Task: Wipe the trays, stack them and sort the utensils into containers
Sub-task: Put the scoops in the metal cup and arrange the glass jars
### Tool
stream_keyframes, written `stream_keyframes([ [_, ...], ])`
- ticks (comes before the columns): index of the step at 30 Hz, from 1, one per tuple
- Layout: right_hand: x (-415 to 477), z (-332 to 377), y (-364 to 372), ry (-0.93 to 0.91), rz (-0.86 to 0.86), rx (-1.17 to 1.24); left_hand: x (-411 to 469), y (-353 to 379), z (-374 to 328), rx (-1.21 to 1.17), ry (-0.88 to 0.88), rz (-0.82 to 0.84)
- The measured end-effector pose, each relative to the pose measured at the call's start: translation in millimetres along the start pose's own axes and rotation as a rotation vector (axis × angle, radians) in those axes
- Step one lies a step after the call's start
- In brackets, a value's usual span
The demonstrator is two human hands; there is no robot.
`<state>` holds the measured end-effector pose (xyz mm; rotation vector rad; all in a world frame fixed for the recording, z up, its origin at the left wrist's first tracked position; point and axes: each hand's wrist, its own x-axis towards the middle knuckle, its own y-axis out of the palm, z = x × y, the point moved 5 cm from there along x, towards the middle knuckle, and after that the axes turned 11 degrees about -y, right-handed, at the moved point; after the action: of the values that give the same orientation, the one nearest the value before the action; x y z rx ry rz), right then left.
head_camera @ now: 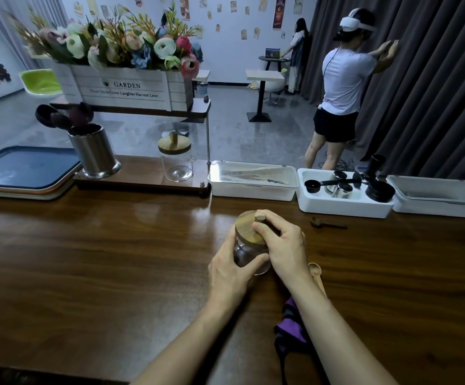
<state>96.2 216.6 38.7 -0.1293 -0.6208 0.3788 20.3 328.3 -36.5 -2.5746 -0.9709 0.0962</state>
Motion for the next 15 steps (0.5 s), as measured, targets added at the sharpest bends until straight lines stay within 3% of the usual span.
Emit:
stream_keyframes([
  [15,0.8,0.7,1.4,-0.087,0.014,-0.04,-0.6,-0.6,-2.6,-0.002,0.031,-0.009],
])
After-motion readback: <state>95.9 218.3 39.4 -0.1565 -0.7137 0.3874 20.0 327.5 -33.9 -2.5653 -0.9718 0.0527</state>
